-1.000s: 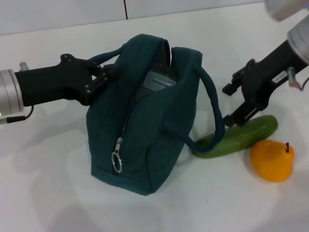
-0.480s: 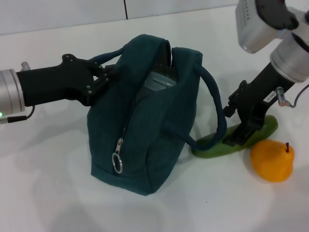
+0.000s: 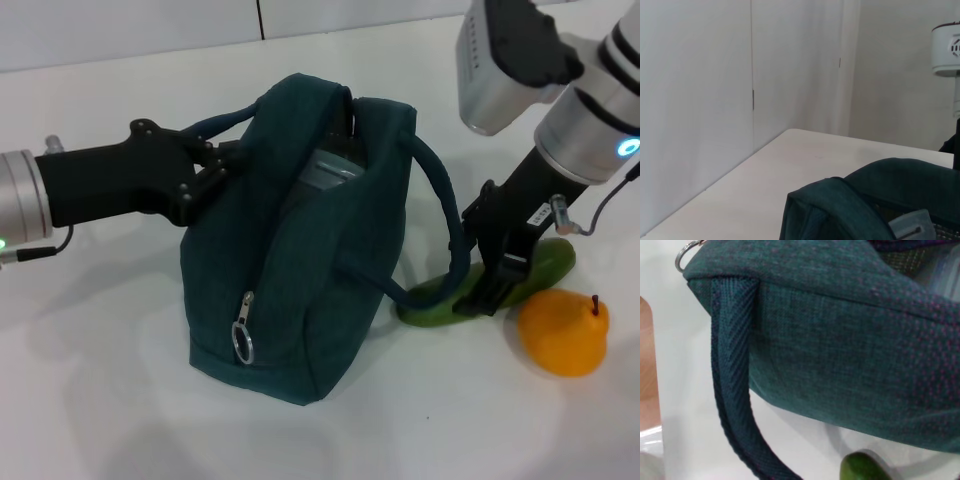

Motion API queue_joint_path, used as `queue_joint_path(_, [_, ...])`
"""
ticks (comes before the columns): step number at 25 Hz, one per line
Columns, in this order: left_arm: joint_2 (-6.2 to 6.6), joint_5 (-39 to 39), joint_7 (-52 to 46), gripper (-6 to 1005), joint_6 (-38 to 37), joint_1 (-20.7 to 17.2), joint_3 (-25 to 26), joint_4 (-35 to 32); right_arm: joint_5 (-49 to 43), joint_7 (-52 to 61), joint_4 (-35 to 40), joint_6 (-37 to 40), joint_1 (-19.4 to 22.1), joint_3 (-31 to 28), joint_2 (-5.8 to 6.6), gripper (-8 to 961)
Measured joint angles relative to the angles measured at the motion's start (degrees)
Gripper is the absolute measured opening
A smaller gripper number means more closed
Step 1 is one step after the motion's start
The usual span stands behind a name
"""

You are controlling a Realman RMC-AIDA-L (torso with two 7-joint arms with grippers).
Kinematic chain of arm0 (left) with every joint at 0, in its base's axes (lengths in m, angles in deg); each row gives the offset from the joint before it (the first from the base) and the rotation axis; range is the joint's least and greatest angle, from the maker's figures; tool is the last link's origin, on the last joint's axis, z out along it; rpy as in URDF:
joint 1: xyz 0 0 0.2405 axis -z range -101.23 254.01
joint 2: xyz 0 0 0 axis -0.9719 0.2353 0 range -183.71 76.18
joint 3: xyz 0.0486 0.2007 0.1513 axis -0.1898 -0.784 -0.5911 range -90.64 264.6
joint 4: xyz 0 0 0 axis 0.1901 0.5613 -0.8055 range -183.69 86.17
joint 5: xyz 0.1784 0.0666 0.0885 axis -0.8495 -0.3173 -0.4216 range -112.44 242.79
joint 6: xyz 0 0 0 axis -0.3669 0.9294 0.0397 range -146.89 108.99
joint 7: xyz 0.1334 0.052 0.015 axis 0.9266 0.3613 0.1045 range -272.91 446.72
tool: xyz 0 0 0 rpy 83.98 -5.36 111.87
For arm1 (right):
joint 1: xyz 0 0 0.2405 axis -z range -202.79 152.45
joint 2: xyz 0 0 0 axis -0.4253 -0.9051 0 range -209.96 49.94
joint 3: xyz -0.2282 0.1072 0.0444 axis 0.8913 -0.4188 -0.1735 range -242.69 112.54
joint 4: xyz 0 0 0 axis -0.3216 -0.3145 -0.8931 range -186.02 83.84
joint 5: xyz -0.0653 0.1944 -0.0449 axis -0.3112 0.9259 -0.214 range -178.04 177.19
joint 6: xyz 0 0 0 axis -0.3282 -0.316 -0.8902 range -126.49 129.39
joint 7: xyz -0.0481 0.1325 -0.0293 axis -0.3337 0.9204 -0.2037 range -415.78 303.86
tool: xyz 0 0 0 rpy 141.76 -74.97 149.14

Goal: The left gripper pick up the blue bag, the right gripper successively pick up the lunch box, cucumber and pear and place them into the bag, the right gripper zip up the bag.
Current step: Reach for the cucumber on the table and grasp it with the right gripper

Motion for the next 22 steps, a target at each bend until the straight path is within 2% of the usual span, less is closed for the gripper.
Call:
queue_joint_path(11, [0.0,0.1,0.1,46,-0.1,0.0,0.0,-0.2,-3.0,-0.4,-1.4,-1.7,-1.0,4.4,0.14,813])
queue_joint_path(22, [0.16,0.1,0.1,47,-0.1,0.5,0.0,-0.2,-4.0,-0.2,-6.7,-6.3,-2.8,9.1,-0.32,809])
